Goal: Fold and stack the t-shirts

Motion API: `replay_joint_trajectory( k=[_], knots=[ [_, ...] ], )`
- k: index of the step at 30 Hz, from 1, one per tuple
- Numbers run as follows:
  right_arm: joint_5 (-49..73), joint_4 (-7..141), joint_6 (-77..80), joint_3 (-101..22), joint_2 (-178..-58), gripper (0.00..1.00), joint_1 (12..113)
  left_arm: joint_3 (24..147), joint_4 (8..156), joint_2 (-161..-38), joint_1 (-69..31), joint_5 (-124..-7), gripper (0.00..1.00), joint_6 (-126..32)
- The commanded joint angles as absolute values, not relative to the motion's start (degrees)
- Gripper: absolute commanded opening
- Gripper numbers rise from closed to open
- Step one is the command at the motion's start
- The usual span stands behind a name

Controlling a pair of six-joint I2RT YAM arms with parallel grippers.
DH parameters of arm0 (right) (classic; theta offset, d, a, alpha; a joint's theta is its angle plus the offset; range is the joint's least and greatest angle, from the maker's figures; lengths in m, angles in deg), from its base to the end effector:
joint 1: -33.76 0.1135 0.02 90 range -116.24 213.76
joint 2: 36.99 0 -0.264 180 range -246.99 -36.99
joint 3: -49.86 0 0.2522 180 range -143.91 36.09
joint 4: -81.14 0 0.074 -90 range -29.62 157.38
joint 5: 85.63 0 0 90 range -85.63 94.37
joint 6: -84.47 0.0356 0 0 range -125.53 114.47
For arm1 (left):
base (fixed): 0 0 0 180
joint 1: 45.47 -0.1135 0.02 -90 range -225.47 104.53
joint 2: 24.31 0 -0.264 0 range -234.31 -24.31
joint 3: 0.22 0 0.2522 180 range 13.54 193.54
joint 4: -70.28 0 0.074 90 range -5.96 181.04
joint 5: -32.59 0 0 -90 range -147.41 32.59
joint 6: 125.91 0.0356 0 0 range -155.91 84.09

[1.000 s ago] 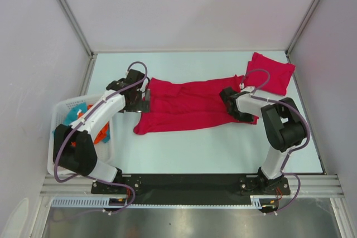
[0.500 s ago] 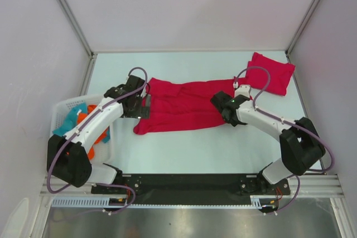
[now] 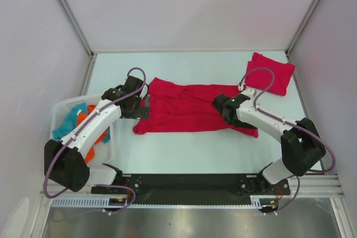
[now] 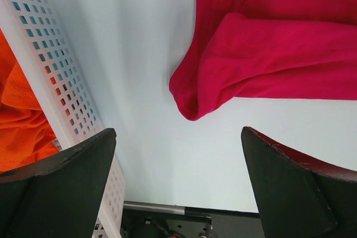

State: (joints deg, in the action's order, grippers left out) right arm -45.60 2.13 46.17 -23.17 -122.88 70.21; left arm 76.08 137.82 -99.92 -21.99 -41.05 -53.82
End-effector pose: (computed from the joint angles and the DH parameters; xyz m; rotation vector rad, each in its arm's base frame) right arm 0.2123 0.1229 0.2238 0.3036 2.4072 -0.8398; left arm 0.2325 -0.0900 0.2728 0.0510 2.6614 0.1652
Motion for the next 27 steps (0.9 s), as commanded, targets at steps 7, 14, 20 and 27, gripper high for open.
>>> replay_joint_trajectory(
  k=[7, 14, 20, 27],
  knots=[
    [-47.1, 6.8, 42.2, -30.7, -128.7, 0.55, 67.5, 84.1, 137.1, -104.7, -21.7, -40.4, 1.0, -53.0],
    [-41.9, 18.4, 29.7, -42.5, -138.7, 0.53, 55.9, 101.8, 138.6, -122.4, -21.9, -39.2, 1.0, -50.7],
    [-39.4, 20.1, 25.2, -56.3, -151.7, 0.52, 51.2, 121.5, 141.3, -136.3, -22.4, -40.5, 1.0, -50.6],
    [-37.0, 20.3, 23.3, -66.5, -162.5, 0.52, 48.4, 138.2, 147.3, -150.0, -23.7, -39.7, 1.0, -49.8]
  ],
)
